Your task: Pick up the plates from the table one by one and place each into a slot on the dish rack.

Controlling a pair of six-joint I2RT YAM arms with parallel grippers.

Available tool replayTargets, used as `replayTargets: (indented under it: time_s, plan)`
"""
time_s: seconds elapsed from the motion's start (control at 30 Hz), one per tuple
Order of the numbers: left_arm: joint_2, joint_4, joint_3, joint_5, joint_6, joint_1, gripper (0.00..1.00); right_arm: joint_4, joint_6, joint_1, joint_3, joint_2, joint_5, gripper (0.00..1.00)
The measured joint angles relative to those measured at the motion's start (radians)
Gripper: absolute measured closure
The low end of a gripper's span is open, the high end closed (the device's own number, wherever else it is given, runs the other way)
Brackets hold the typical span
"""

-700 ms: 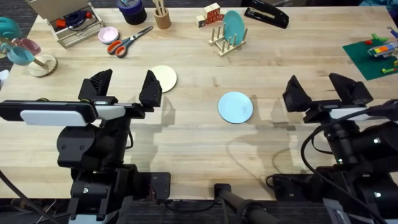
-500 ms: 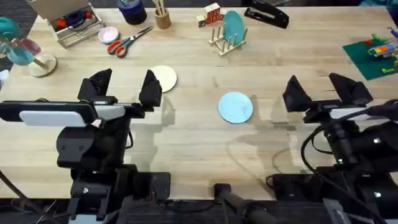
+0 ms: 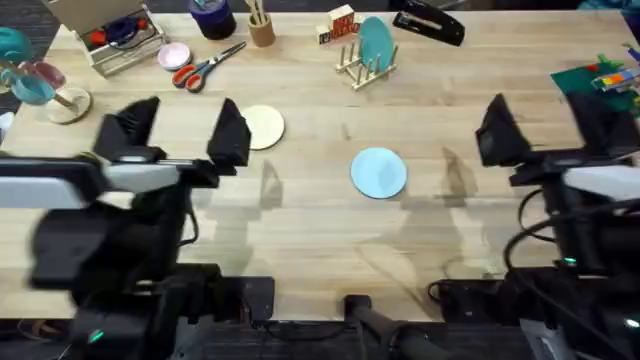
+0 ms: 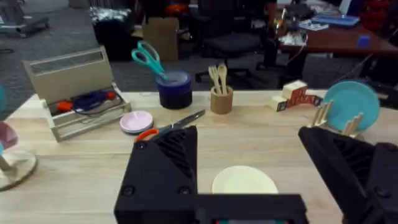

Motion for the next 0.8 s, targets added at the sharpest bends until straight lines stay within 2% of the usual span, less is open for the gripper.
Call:
replayTargets:
  time_s: [0.2,0.53,0.8]
  plan:
    - [0.151,-0.176,0.232,0.0,0.0,0.0,0.009,-0.16,0.003,0.0,0.235,0.119,0.0,0.006]
    - [0.557,-0.548,0.627,0.0,0.0,0.0,0.007,-0.541,0.003,0.0,0.641,0.509,0.0,0.006]
    - [0.829,-0.747,0.844,0.005,-0.008,0.0,0.008,-0.785,0.003,0.0,0.888,0.775,0.0,0.007]
